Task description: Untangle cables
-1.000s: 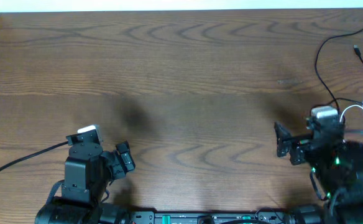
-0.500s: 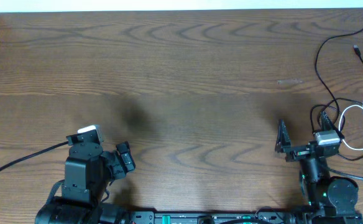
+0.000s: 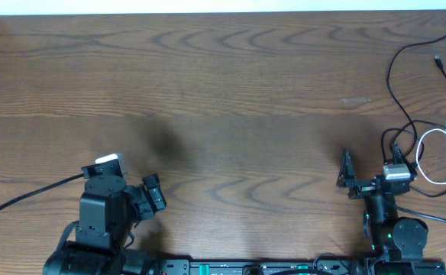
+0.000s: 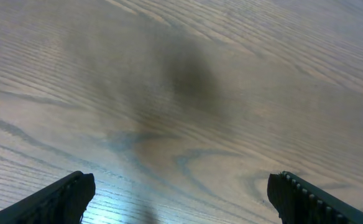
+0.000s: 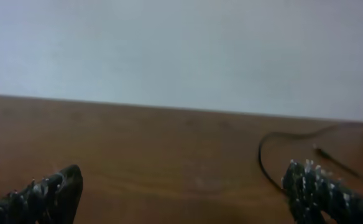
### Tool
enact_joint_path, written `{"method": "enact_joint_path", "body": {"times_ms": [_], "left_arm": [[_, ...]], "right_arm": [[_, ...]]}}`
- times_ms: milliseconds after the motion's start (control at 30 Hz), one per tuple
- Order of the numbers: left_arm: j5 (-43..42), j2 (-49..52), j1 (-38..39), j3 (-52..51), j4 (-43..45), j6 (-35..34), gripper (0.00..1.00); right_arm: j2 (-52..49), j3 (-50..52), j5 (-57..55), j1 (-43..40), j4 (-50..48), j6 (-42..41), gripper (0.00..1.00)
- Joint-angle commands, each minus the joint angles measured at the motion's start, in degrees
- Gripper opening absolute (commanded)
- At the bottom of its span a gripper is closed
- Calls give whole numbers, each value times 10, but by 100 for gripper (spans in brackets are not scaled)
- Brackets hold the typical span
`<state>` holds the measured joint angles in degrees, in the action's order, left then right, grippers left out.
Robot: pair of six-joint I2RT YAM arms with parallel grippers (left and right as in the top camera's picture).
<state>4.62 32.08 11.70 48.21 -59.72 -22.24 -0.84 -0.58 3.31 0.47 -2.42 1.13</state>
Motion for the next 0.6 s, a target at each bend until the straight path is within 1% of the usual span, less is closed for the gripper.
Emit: {"method": "enact_joint_path", "body": {"times_ms": [0, 33, 200, 267, 367, 400, 467, 567], "left_arm": [[1, -3, -1, -5, 0, 5, 94], [1, -3, -1, -5, 0, 5, 94], [1, -3, -1, -5, 0, 5, 94], [1, -3, -1, -5, 0, 5, 94], [1, -3, -1, -5, 0, 5, 94], [1, -3, -1, -5, 0, 5, 94], [1, -3, -1, -5, 0, 5, 94], [1, -3, -1, -5, 0, 5, 94]], "right_arm": [[5, 3, -15, -14, 49, 7, 99], [5, 3, -15, -15, 72, 6, 99], [5, 3, -19, -16, 69, 13, 99], [5, 3, -20, -16, 67, -8, 99], [5, 3, -50, -16, 66, -71, 99], [5, 3, -59, -16, 65, -80, 99], [5, 3, -81, -16, 63, -91, 99], [5, 3, -86, -16, 63, -90, 99]]}}
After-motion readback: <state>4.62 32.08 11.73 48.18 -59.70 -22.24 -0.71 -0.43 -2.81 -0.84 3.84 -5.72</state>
